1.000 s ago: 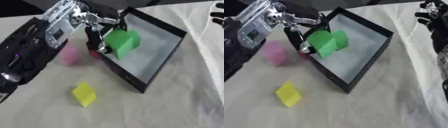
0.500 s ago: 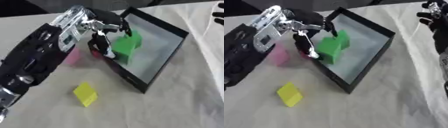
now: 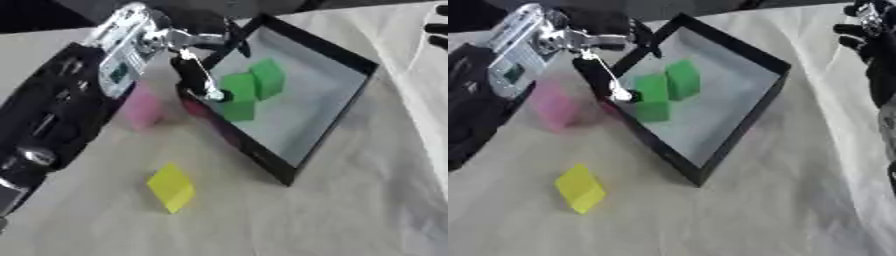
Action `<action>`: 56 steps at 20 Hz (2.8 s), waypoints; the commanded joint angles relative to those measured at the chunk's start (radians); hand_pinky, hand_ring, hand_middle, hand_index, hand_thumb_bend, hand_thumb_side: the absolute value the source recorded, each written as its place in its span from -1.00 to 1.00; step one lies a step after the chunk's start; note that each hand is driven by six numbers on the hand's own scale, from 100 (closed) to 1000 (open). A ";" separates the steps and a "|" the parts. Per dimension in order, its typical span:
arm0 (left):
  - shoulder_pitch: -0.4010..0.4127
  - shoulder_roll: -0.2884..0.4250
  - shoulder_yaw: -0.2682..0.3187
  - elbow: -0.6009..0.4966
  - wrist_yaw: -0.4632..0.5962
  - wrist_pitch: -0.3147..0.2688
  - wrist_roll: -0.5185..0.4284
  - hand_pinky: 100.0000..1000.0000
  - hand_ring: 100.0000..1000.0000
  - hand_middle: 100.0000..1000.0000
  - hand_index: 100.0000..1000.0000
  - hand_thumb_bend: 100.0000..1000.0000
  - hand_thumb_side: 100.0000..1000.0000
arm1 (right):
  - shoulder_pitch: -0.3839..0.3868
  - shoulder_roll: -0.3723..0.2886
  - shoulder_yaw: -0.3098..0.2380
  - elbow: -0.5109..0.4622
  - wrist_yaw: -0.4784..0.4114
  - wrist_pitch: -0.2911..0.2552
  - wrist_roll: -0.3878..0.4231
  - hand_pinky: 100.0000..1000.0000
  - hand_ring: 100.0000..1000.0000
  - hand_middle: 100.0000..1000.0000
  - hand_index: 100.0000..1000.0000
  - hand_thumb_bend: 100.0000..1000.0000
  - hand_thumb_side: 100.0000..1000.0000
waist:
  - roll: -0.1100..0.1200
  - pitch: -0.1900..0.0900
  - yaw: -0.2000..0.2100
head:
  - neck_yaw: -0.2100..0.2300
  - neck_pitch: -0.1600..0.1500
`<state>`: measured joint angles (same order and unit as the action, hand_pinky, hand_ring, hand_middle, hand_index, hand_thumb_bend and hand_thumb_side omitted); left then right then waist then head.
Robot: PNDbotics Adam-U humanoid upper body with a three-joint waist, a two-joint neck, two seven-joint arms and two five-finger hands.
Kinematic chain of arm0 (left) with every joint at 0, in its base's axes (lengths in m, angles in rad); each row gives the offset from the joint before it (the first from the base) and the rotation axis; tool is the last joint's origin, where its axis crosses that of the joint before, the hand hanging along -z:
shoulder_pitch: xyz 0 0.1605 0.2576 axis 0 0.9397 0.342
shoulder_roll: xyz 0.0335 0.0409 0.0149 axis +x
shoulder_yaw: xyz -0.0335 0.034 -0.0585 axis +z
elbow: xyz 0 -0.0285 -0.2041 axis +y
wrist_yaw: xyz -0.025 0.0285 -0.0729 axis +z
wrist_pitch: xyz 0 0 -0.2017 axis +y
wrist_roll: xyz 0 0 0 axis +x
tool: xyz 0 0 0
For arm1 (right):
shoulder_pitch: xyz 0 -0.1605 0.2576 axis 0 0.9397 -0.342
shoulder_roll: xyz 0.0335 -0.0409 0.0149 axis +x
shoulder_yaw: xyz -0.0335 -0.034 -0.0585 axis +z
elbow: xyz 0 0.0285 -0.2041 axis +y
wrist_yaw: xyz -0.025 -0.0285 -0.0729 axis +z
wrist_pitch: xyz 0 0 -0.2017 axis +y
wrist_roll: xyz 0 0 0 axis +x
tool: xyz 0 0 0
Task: Pick up objects on the table and place them in the box.
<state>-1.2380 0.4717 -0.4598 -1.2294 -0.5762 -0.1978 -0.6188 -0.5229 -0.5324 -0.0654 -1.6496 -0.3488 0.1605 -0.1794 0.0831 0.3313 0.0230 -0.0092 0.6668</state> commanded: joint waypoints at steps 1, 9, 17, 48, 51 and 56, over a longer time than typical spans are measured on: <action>-0.001 0.097 0.045 -0.053 0.055 0.028 0.006 0.71 0.62 0.60 0.73 -0.34 -0.29 | -0.003 -0.025 -0.012 -0.017 -0.005 -0.001 -0.006 0.73 0.52 0.58 0.78 -1.00 0.11 | -0.016 -0.032 0.006 | -0.007 0.008; 0.068 0.206 0.061 -0.102 0.139 0.119 -0.030 0.73 0.62 0.58 0.72 -0.36 -0.22 | 0.017 -0.029 -0.015 -0.011 -0.005 -0.002 -0.010 0.72 0.51 0.58 0.78 -1.00 0.11 | -0.022 -0.052 0.032 | -0.015 0.030; 0.137 0.271 0.034 -0.111 0.159 0.213 -0.069 0.75 0.63 0.58 0.75 -0.20 -0.02 | 0.030 -0.032 -0.016 -0.007 -0.004 -0.001 -0.012 0.73 0.51 0.58 0.78 -1.00 0.10 | -0.025 -0.060 0.047 | -0.019 0.036; 0.132 0.160 -0.048 0.087 -0.036 0.342 -0.149 0.74 0.63 0.60 0.74 0.42 0.32 | 0.035 -0.023 -0.009 -0.003 0.000 0.007 -0.008 0.73 0.52 0.59 0.78 -1.00 0.22 | -0.023 -0.045 0.052 | -0.012 0.041; 0.125 0.137 -0.051 0.113 -0.032 0.352 -0.155 0.73 0.62 0.59 0.74 0.47 0.36 | 0.037 -0.022 -0.010 -0.004 0.001 0.008 -0.010 0.73 0.52 0.59 0.78 -1.00 0.23 | -0.020 -0.043 0.049 | -0.015 0.037; 0.125 0.115 -0.054 0.149 -0.072 0.350 -0.145 0.72 0.62 0.60 0.74 0.52 0.35 | 0.038 -0.019 -0.011 -0.005 0.000 0.010 -0.011 0.73 0.52 0.59 0.78 -1.00 0.24 | -0.014 -0.040 0.044 | -0.014 0.030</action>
<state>-1.0905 0.5719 -0.5190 -1.0825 -0.6344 0.1518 -0.7697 -0.4745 -0.5327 -0.0676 -1.6429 -0.3487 0.1700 -0.1883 0.0739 0.3213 0.0676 -0.0232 0.7083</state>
